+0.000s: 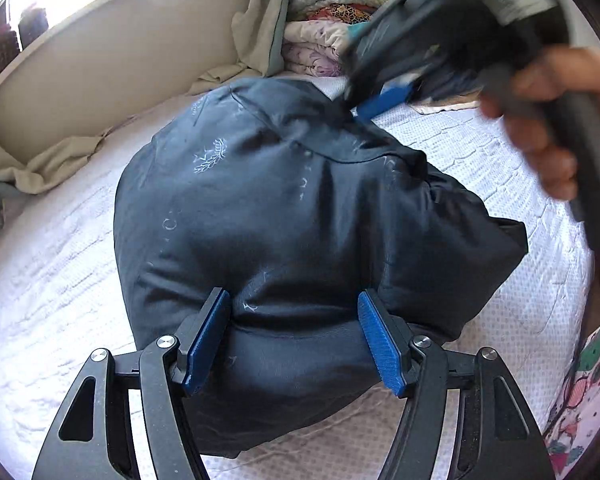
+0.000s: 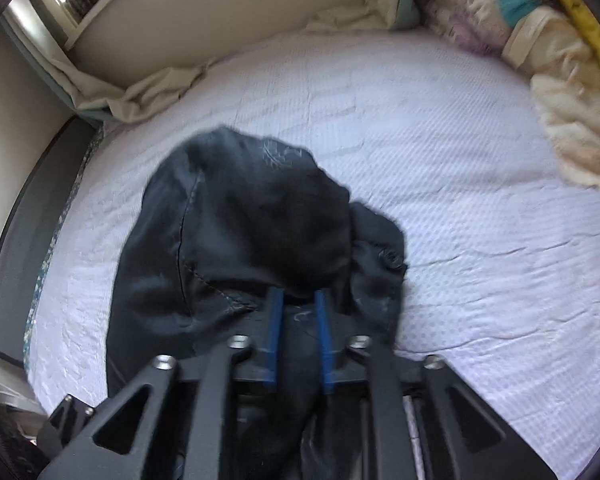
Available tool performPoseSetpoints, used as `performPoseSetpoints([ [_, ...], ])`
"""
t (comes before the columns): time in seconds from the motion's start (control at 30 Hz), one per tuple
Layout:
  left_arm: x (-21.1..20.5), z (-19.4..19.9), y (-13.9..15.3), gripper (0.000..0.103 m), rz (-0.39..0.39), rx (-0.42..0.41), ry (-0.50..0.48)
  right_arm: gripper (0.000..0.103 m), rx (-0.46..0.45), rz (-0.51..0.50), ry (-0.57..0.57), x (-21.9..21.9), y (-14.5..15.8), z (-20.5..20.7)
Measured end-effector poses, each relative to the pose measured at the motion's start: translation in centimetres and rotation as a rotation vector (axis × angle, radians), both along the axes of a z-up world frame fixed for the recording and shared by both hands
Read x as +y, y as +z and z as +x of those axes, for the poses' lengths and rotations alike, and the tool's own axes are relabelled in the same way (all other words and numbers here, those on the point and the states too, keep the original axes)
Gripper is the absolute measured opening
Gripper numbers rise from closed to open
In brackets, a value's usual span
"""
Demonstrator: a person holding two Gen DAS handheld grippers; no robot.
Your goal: Fold large clothes
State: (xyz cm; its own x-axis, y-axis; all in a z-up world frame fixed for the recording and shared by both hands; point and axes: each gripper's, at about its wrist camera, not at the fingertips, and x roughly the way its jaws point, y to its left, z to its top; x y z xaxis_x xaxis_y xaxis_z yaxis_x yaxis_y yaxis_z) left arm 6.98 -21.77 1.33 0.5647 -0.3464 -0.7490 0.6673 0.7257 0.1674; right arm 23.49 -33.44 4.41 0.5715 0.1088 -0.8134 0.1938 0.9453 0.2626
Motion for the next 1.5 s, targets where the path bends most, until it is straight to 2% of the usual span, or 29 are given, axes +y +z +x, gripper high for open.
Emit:
performPoseSetpoints([
  [0.13,0.0,0.0,-0.1,0.07,0.002,-0.005,0.002,0.026,-0.082,0.032,0.108,2.1,2.8,-1.4],
  [0.23,0.0,-0.6,-0.3,0.07,0.012,-0.017,-0.001,0.026,-0.026,0.037,0.182,4.0,1.7,-1.1],
  [0.33,0.1,-1.2,-0.9,0.07,0.024,-0.027,-0.027,0.023,0.072,-0.041,0.207,5.5,-1.1,-0.5],
  [0.53,-0.3,-2.1,-2.2,0.07,0.07,-0.079,-0.058,0.021,0.117,-0.105,0.182,6.4,-4.9,-0.1],
  [1.0,-0.7,-0.5,-3.3,0.07,0.05,-0.094,-0.046,0.019,0.002,-0.194,0.113,7.3,-8.6,0.5],
  [1.1,-0.6,-0.7,-3.1,0.07,0.042,-0.089,-0.036,0.019,0.032,-0.174,0.12,7.2,-7.9,0.9],
  [1.2,-0.1,-1.1,-2.7,0.07,0.032,-0.087,-0.036,0.02,0.08,-0.045,0.103,5.6,-5.1,1.0],
  [1.33,0.2,-1.2,-2.3,0.07,0.018,-0.074,-0.032,0.021,-0.028,-0.001,0.093,5.3,0.3,0.7],
  [1.43,0.4,-0.9,-2.3,0.07,0.021,-0.079,-0.038,0.021,-0.046,0.002,0.122,6.3,2.1,3.0],
  [1.5,0.5,-0.9,-2.2,0.07,0.017,-0.077,-0.04,0.021,0.012,0.006,0.136,6.8,1.4,6.1],
])
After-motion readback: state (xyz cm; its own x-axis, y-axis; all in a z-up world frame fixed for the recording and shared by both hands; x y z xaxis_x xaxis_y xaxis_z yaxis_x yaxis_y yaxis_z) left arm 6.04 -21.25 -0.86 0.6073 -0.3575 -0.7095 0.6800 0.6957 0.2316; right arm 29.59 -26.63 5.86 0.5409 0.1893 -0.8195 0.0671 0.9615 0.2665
